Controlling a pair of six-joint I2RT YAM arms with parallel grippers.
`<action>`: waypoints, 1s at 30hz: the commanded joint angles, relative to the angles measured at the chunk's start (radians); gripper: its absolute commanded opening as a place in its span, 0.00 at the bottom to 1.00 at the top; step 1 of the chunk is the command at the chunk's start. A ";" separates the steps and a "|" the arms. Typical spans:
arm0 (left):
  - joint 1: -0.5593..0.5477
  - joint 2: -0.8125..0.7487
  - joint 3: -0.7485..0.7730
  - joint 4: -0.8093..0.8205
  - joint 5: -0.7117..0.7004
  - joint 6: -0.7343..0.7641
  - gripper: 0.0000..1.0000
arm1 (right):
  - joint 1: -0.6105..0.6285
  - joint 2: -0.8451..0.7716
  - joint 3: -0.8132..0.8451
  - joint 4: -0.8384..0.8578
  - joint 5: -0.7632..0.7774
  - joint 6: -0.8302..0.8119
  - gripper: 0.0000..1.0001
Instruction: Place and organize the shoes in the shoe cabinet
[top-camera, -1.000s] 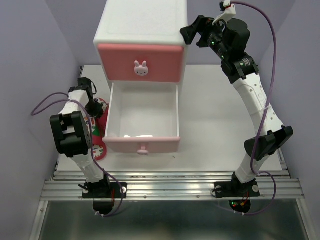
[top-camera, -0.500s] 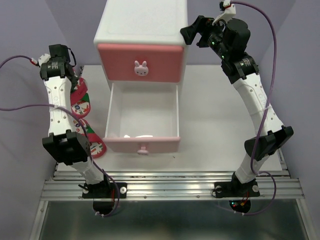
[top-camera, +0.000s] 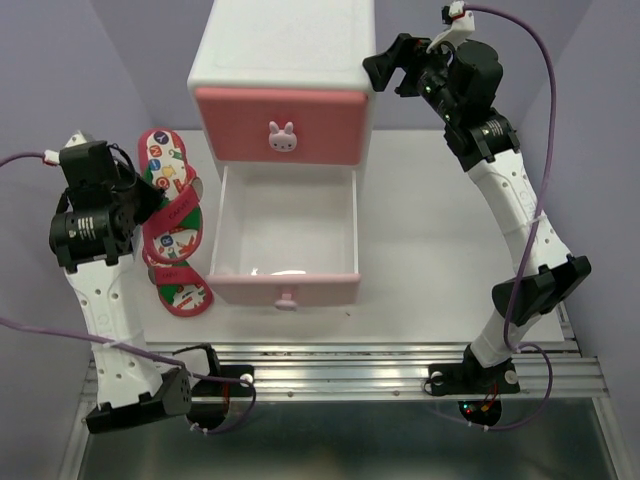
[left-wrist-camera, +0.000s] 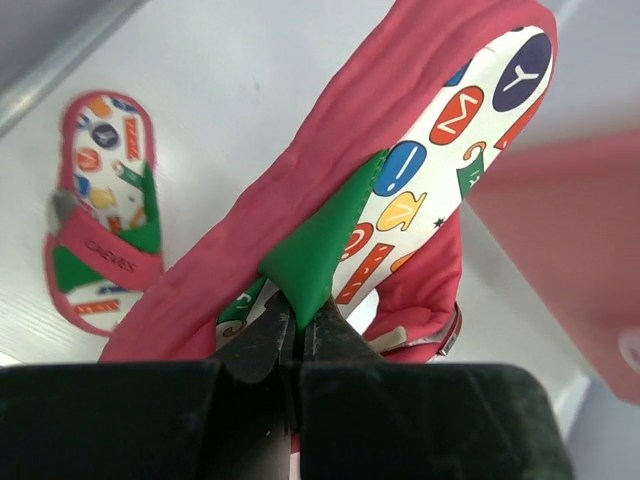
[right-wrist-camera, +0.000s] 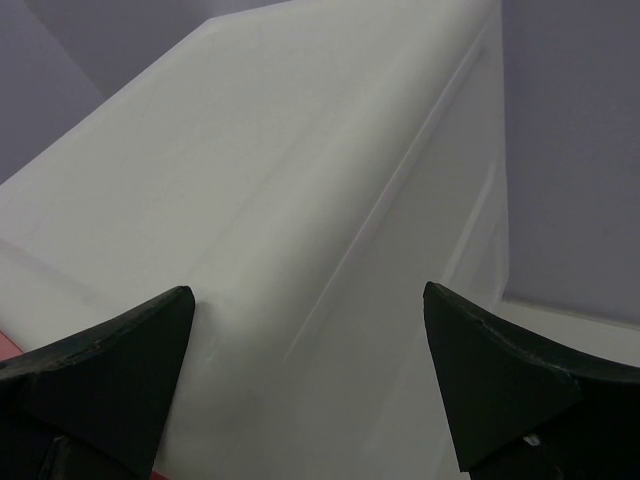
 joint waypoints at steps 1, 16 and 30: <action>-0.001 -0.109 -0.090 0.129 0.279 -0.080 0.00 | -0.009 0.025 -0.069 -0.238 -0.011 -0.091 1.00; -0.001 -0.324 -0.365 0.250 0.346 -0.319 0.00 | -0.009 0.020 -0.111 -0.232 -0.026 -0.073 1.00; -0.001 -0.252 -0.244 0.325 0.255 -0.439 0.00 | -0.009 0.005 -0.135 -0.231 -0.022 -0.074 1.00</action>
